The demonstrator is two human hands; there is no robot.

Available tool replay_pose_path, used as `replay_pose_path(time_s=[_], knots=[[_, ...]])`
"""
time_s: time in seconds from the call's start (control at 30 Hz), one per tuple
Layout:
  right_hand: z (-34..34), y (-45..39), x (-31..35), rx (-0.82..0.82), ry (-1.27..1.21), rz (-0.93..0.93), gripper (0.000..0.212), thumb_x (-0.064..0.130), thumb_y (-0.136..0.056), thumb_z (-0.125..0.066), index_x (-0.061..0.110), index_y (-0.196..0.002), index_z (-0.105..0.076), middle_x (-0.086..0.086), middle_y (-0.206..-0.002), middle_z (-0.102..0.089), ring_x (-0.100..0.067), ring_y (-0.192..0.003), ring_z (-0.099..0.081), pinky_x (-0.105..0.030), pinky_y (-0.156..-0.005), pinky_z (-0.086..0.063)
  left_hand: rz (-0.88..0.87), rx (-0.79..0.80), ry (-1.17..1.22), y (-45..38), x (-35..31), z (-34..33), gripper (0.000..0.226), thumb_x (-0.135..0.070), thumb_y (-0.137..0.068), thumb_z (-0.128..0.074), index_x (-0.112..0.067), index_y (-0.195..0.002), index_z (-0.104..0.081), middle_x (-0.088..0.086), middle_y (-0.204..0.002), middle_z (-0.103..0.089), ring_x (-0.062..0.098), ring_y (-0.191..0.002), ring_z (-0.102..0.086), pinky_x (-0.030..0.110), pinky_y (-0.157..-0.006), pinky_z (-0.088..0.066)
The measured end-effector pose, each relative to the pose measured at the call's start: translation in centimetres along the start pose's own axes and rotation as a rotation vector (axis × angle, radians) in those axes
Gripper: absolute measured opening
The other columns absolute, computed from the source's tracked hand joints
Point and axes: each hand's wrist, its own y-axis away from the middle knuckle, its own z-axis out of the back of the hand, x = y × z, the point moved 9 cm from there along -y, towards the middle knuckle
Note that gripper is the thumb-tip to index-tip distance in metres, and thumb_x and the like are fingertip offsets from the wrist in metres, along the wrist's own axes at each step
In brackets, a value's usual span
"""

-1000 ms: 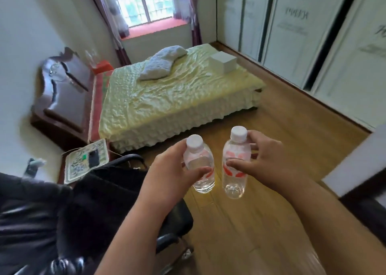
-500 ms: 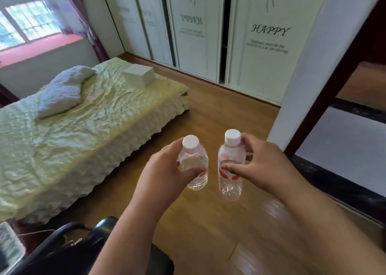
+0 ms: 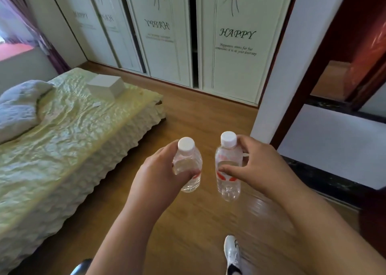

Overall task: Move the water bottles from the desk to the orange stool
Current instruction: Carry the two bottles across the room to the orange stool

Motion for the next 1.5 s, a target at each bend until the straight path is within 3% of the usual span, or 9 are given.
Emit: replay_pose_path(time_s=[0.1,0.23,0.3,0.37,0.53,1.07,1.3,1.5], knots=[[0.8,-3.7,-0.9,0.011,-0.033,0.018,0.078,0.057,-0.072,-0.081,0.042,-0.139,-0.043,0.016,-0.133,-0.059,-0.009,-0.112,-0.060,-0.027,-0.083,-0.050,-0.002,-0.009,0.015,-3.5,-0.3,-0.8,0.065,-0.056,-0.071,-0.082,-0.051,-0.130,-0.054,-0.026,-0.117,-0.067,0.001,-0.109,-0.064,0.039,-0.091,-0.055],[2.6,-9.1,-1.7,0.025,-0.069,0.048,0.073,0.056,-0.071,-0.083,0.045,-0.133,-0.047,0.027,-0.112,-0.057,0.001,-0.095,-0.058,-0.018,-0.073,-0.046,0.025,-0.022,0.044,-8.5,-0.9,-1.7,0.060,-0.056,-0.071,-0.080,-0.051,-0.126,-0.056,-0.025,-0.114,-0.068,0.002,-0.107,-0.065,0.040,-0.090,-0.056],[3.6,-12.0,-1.9,0.039,-0.072,0.072,0.072,0.057,-0.070,-0.083,0.046,-0.132,-0.048,0.028,-0.108,-0.056,0.000,-0.096,-0.059,-0.020,-0.075,-0.049,0.036,-0.031,0.070,-11.0,-1.3,-2.1,0.062,-0.057,-0.070,-0.080,-0.051,-0.127,-0.055,-0.026,-0.116,-0.067,0.003,-0.109,-0.065,0.041,-0.093,-0.055],[4.4,-14.7,-2.2,0.044,-0.063,0.099,0.071,0.057,-0.070,-0.083,0.046,-0.131,-0.049,0.026,-0.109,-0.059,-0.002,-0.099,-0.062,-0.025,-0.080,-0.053,0.058,-0.051,0.094,-13.3,-1.4,-2.6,0.066,-0.057,-0.069,-0.081,-0.052,-0.130,-0.054,-0.027,-0.118,-0.067,0.002,-0.112,-0.064,0.041,-0.096,-0.054],[5.5,-20.4,-2.6,0.073,-0.043,0.163,0.076,0.056,-0.070,-0.084,0.041,-0.136,-0.049,0.020,-0.120,-0.062,-0.001,-0.102,-0.060,-0.013,-0.073,-0.042,0.078,-0.105,0.075,-17.6,-1.9,-3.7,0.071,-0.058,-0.069,-0.083,-0.051,-0.134,-0.053,-0.026,-0.119,-0.067,0.001,-0.112,-0.063,0.039,-0.096,-0.055],[6.1,-36.0,-2.4,0.038,0.006,0.039,0.076,0.054,-0.074,-0.082,0.039,-0.139,-0.046,0.014,-0.135,-0.059,-0.009,-0.117,-0.060,-0.030,-0.093,-0.050,0.019,0.022,0.177,-35.6,1.1,-4.9,0.064,-0.063,-0.065,-0.078,-0.051,-0.124,-0.058,-0.023,-0.113,-0.070,0.004,-0.106,-0.067,0.041,-0.092,-0.057],[4.8,-44.3,0.9,-0.049,-0.002,-0.015,0.072,0.055,-0.073,-0.081,0.042,-0.135,-0.047,0.016,-0.131,-0.061,-0.007,-0.109,-0.061,-0.024,-0.083,-0.047,-0.073,0.043,0.096,-45.5,3.8,-1.8,0.064,-0.059,-0.071,-0.079,-0.053,-0.129,-0.052,-0.025,-0.114,-0.067,0.002,-0.104,-0.066,0.038,-0.088,-0.057],[2.0,-50.1,2.3,-0.067,0.016,-0.020,0.073,0.062,-0.071,-0.080,0.045,-0.134,-0.047,0.019,-0.131,-0.060,-0.007,-0.110,-0.061,-0.027,-0.086,-0.049,-0.083,0.052,0.091,-51.3,7.1,0.4,0.069,-0.057,-0.071,-0.081,-0.051,-0.132,-0.049,-0.021,-0.118,-0.066,0.006,-0.102,-0.069,0.043,-0.088,-0.056]])
